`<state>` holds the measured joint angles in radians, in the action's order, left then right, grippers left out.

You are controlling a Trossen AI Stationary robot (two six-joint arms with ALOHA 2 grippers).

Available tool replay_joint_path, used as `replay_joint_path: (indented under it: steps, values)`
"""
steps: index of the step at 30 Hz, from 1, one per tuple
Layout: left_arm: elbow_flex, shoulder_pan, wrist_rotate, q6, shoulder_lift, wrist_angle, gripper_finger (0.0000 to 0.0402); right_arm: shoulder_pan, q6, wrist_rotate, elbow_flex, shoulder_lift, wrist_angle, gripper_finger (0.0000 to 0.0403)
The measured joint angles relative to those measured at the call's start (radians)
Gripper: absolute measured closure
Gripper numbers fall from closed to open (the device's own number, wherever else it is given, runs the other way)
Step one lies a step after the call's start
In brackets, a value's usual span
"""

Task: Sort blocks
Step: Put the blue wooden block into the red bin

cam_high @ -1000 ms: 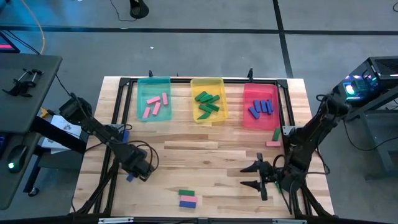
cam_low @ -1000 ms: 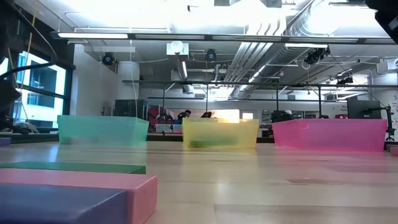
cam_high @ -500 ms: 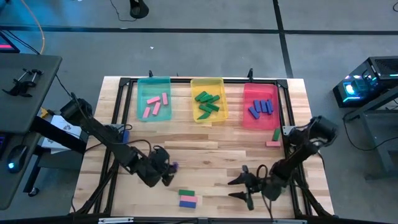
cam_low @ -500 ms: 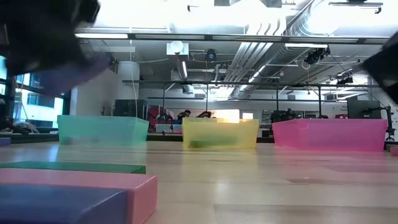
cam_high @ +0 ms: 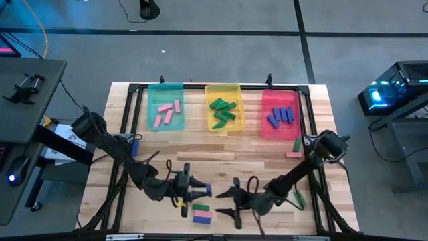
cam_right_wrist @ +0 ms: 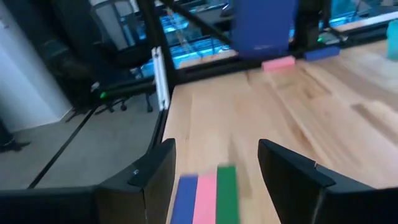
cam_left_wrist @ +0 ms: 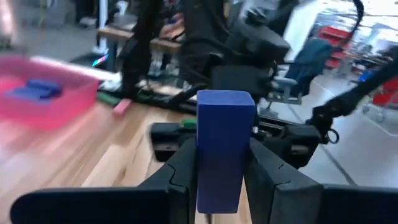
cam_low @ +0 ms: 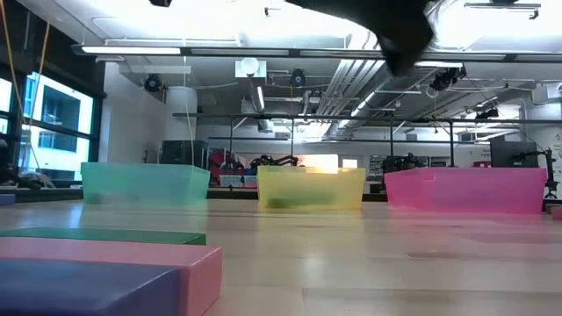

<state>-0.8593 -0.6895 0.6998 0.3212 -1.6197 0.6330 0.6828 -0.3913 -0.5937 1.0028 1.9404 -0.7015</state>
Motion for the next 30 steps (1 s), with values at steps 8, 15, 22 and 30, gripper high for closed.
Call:
replay_joint_path:
  steps: [8,15,22,30]
  values:
    - [-0.014,-0.050,-0.036,-0.129,-0.076,0.122,0.0335,-0.065,-0.048,0.002,0.170,0.000,0.245,0.0190]
    - [-0.026,-0.075,-0.017,-0.171,-0.083,0.134,0.0335,-0.067,0.044,0.012,0.244,0.002,0.318,0.0190]
    - [-0.026,-0.085,-0.003,-0.199,-0.084,0.129,0.0335,-0.054,0.086,0.010,0.278,0.002,0.372,0.0190]
    - [-0.020,-0.082,0.013,-0.231,-0.091,0.092,0.0336,-0.053,0.085,0.107,0.286,-0.002,0.361,0.0190]
